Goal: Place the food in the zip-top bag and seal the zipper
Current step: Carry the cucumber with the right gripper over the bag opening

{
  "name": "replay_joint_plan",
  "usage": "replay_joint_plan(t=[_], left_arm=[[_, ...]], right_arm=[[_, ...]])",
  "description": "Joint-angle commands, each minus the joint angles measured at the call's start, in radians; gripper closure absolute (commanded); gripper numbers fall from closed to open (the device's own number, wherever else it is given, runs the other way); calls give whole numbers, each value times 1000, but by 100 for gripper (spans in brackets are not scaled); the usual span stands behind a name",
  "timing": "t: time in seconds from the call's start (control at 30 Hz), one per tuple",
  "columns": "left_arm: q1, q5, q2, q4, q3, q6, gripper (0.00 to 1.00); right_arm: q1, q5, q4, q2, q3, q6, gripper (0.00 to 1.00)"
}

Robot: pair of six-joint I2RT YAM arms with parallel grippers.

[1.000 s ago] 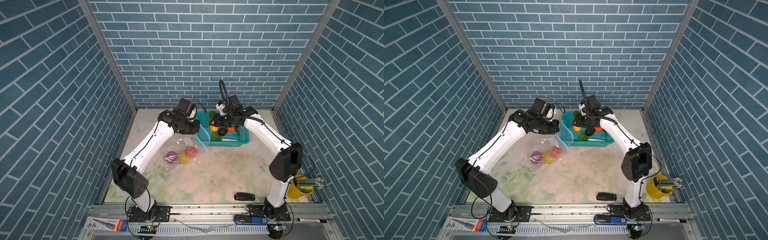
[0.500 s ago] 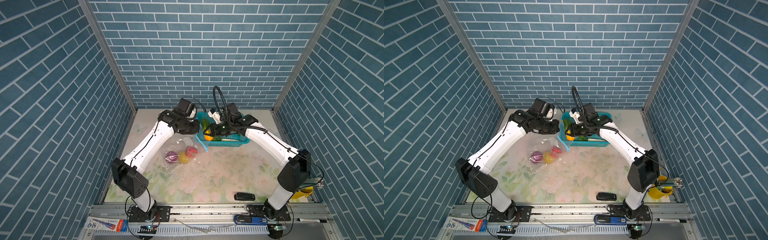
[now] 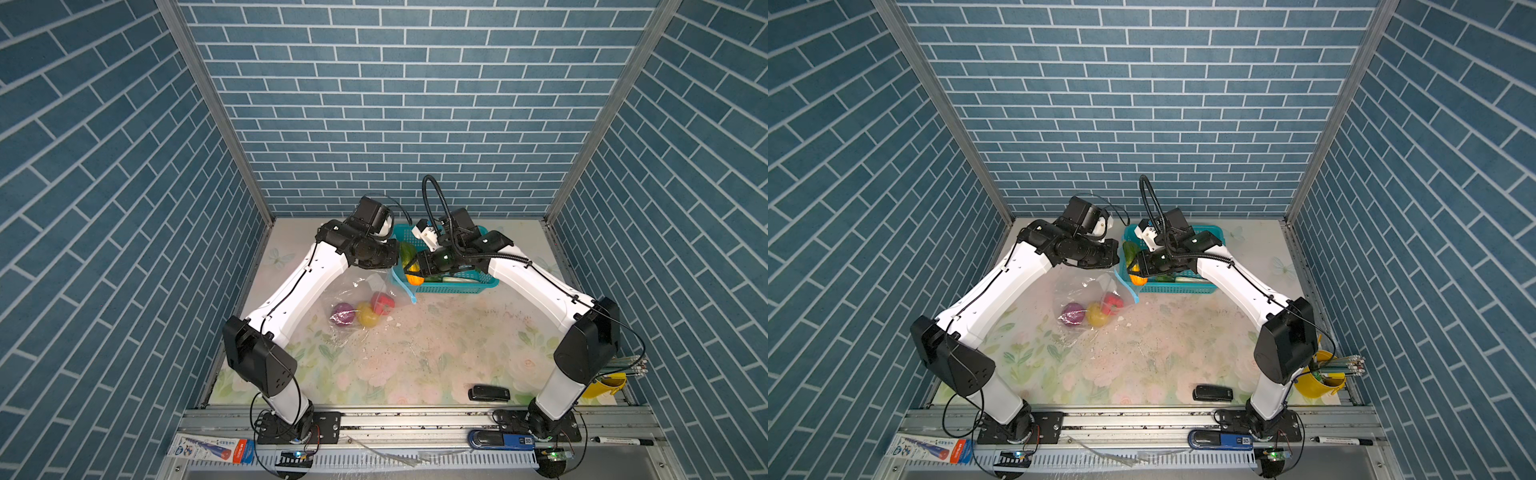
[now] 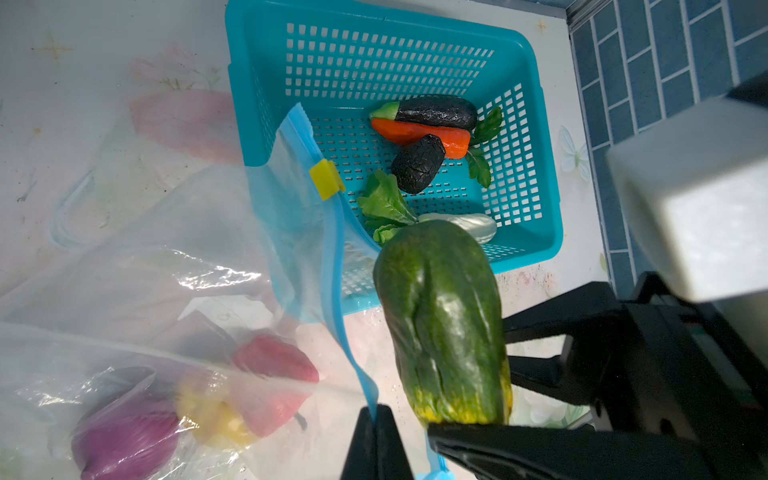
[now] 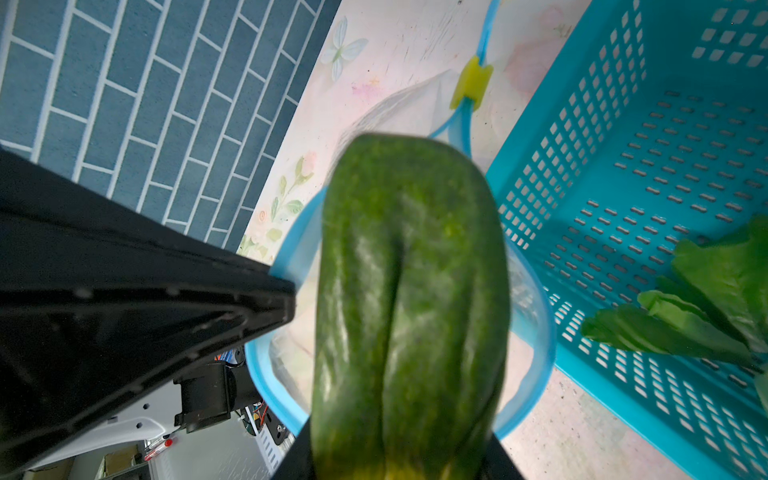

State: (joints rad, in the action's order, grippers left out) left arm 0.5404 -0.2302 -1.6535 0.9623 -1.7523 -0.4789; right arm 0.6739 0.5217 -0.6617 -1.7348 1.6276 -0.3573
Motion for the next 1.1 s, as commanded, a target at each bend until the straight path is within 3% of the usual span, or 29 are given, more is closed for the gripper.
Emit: replay_joint_plan(t=[0.0, 0.8, 1.07], left_arm=[[-8, -13, -3, -5, -19, -2, 100], [-7, -30, 1, -31, 0, -18, 100], [-5, -42, 3, -37, 5, -19, 100]], right_arm=[[7, 23, -19, -20, -20, 50, 59], [24, 8, -52, -74, -13, 82, 57], [29, -15, -54, -80, -17, 78, 52]])
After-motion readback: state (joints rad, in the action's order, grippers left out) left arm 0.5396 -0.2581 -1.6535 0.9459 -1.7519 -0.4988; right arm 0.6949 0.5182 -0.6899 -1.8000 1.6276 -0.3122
